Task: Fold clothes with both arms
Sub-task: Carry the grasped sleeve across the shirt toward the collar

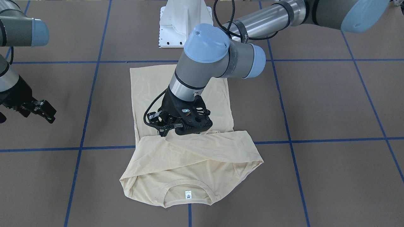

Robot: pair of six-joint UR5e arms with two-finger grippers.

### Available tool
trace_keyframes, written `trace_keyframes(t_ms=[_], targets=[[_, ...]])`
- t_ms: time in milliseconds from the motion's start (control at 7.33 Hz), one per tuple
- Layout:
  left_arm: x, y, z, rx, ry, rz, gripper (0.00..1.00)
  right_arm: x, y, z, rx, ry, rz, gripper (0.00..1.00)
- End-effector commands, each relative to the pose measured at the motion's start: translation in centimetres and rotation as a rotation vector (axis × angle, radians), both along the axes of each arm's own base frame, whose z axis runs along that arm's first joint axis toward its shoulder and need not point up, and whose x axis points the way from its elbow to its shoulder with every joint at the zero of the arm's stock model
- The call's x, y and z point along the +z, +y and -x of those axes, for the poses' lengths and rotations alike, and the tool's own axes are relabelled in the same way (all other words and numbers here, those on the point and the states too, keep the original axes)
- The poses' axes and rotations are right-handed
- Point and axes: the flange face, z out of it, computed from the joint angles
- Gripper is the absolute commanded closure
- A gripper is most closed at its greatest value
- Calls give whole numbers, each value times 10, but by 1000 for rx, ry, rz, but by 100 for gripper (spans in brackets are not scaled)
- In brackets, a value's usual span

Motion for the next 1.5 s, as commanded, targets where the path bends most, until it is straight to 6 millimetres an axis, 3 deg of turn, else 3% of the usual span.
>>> trace_keyframes(t_ms=[0, 273, 682, 955, 1092, 1228, 1365], targets=[[-29, 6, -3, -1, 30, -29, 100, -1, 0, 0, 0, 0, -1, 8], [-30, 9, -9, 7, 40, -43, 100, -1, 0, 1, -1, 0, -1, 8], [-34, 43, -52, -16, 26, -71, 100, -2, -1, 1, 0, -2, -4, 8], [-25, 39, -61, -13, 31, -78, 100, -2, -1, 1, 0, -2, -4, 8], [-24, 40, -62, -11, 31, -81, 59, -2, -1, 1, 1, -1, -5, 8], [-24, 40, -62, -10, 30, -84, 30, -5, -2, 2, 5, -4, -4, 6], [-25, 41, -61, -9, 33, -88, 12, -6, -2, 2, 6, -5, -4, 5]])
